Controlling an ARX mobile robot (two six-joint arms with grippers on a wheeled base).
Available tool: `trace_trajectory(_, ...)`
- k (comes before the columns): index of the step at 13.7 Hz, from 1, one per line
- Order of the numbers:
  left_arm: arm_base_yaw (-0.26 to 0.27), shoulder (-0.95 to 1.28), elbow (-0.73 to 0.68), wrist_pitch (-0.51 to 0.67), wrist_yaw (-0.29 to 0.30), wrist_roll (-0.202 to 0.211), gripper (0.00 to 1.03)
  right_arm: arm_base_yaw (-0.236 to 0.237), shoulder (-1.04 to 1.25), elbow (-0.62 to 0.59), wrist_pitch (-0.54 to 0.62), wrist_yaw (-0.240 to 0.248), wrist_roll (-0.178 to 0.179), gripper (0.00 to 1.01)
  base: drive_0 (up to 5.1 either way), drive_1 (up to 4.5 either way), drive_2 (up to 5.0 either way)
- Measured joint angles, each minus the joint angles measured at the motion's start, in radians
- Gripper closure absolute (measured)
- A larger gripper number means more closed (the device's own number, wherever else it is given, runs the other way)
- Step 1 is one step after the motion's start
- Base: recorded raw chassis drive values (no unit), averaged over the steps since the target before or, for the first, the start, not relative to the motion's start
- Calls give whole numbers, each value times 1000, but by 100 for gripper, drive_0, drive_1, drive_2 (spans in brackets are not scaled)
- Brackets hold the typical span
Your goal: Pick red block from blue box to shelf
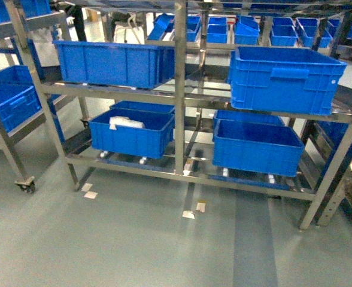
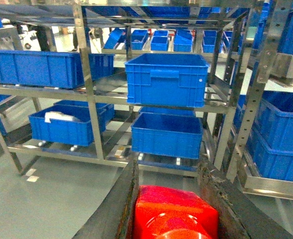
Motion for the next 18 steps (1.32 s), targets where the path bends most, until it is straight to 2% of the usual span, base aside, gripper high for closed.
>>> trace_trajectory(9,0,0,0,0,0,0,5,0,0,0,0,0,0,72,-147,-147,-147)
trace_trajectory(13,-1,0,0,2,0,0,5,0,0,0,2,0,0,72,0,0,0)
trace_trajectory(18,-1,0,0,-2,0,0,5,0,0,0,0,0,0,72,5,437,-427)
